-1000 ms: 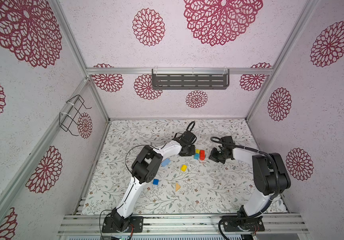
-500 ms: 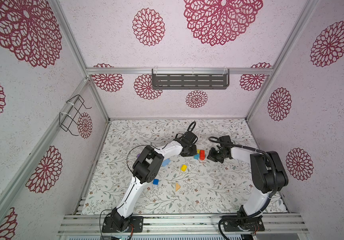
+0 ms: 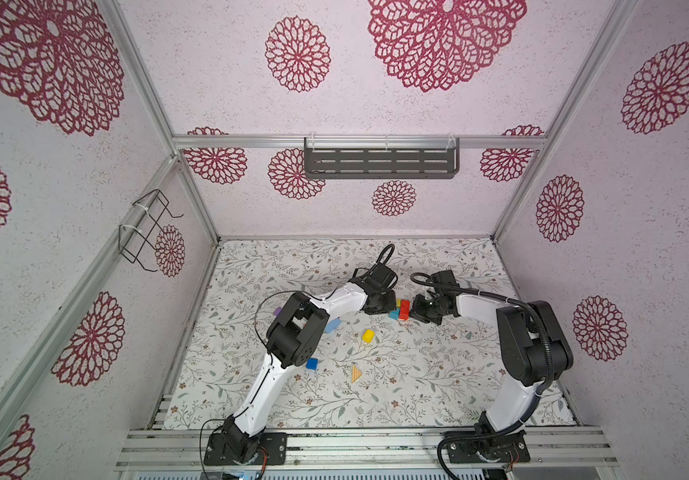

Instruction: Build the wood block tower

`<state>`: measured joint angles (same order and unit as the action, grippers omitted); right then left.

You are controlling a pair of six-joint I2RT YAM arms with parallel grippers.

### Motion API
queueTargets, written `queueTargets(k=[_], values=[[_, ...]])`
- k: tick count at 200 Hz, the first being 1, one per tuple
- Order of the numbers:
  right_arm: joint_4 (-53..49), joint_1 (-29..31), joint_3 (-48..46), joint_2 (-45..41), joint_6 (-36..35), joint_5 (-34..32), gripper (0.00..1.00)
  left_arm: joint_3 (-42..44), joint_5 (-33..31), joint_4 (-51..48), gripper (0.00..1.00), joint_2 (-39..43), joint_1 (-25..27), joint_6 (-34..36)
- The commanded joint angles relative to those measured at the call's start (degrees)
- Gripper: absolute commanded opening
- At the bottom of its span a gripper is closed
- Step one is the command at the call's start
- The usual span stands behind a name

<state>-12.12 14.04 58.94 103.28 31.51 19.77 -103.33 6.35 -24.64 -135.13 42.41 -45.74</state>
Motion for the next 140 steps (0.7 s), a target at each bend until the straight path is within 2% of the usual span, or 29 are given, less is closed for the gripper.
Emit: queueTargets(k=[1,50,140], values=[[-0.8,0.3,1.8,-0.1,-0.1,0.0,0.0,0.8,-0.7,1.2,0.0,0.9,0.4,-0.8],[-1.0,0.5,2.1,0.2,-0.2,0.0,0.0,1.4,-0.7,1.5,0.0,1.1,0.3,-1.1],[-7.3,0.1,7.7,2.2,-2.2,-5.9,0.0,0.3,-1.7,-0.2,0.0,1.3,-1.5,-0.3]])
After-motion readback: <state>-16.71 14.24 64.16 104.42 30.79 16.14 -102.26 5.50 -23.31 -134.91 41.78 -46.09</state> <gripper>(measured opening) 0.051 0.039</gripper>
